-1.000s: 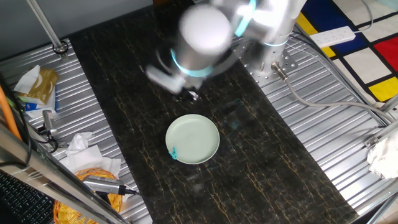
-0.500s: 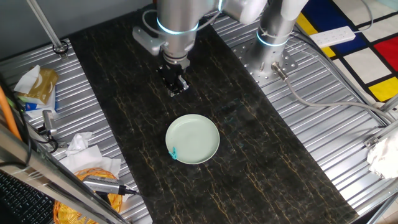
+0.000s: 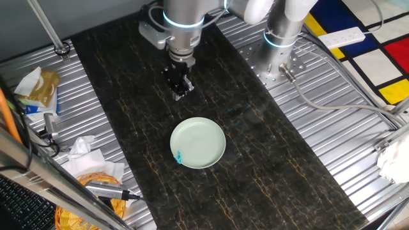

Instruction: Use a clamp

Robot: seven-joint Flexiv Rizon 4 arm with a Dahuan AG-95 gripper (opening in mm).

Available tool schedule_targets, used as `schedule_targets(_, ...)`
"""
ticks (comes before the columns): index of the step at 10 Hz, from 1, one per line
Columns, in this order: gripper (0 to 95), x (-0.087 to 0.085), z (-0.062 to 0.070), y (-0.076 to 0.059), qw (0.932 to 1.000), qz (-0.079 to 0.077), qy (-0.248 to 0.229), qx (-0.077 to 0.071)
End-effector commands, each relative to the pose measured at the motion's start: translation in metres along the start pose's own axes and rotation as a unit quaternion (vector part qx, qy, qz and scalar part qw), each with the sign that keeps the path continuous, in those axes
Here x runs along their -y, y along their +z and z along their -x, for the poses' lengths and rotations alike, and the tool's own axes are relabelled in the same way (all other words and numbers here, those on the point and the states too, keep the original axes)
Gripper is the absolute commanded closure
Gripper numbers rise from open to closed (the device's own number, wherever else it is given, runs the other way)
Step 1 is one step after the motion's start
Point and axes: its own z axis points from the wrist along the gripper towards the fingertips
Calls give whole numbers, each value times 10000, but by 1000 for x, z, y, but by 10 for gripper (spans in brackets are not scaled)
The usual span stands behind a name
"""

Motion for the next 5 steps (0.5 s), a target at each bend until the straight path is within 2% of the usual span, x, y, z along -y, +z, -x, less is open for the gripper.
schedule_targets(1, 950, 0, -3, 18, 9987, -210, -420, -180)
schedule_targets(5, 950, -2, 1, 22, 9986, -224, -441, -202)
